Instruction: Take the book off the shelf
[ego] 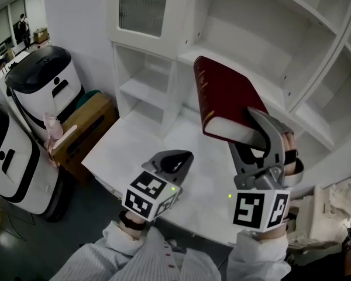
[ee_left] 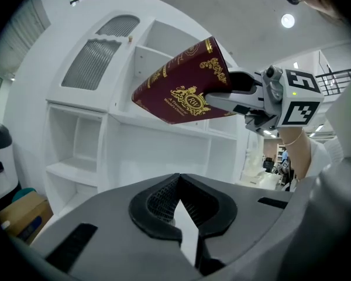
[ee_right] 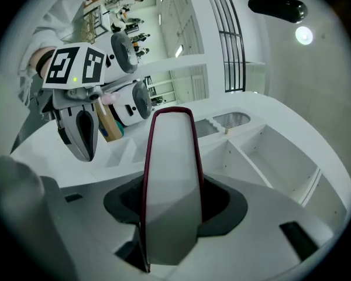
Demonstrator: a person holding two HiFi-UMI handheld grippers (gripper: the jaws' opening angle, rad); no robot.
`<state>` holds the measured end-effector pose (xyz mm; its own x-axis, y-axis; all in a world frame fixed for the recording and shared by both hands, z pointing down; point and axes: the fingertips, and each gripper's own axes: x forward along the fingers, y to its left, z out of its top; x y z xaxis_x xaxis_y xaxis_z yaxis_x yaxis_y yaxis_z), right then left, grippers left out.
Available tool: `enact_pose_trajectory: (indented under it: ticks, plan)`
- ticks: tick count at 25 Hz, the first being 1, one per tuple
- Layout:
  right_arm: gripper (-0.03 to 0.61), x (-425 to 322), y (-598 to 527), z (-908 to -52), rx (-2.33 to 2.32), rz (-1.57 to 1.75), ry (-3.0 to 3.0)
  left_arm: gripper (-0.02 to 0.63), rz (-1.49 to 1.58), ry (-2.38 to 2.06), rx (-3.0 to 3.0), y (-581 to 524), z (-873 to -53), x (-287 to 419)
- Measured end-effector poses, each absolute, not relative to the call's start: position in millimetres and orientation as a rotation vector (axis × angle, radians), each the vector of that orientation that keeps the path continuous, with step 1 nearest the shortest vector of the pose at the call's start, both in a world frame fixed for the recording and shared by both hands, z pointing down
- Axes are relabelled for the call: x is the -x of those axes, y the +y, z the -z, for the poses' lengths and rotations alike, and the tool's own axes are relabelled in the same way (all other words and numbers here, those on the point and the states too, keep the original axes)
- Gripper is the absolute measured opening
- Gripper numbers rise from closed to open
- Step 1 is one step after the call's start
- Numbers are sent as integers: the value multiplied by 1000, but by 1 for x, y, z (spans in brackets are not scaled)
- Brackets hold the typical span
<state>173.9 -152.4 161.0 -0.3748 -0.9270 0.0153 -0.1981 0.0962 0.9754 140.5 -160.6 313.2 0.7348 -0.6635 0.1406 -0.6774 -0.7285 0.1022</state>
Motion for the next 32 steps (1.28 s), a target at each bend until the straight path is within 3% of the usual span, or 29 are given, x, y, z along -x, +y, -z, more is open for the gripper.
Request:
enact_pose_trajectory:
  ticks: [20, 32]
  plan:
    - [215, -231, -92, -243, -1238, 831, -2259, 9, -236, -1115, -2769, -98, -346, -180]
    - [215, -290, -89, -301, -1560, 197, -2539, 9, -273, -985, -2816, -95, -361, -221]
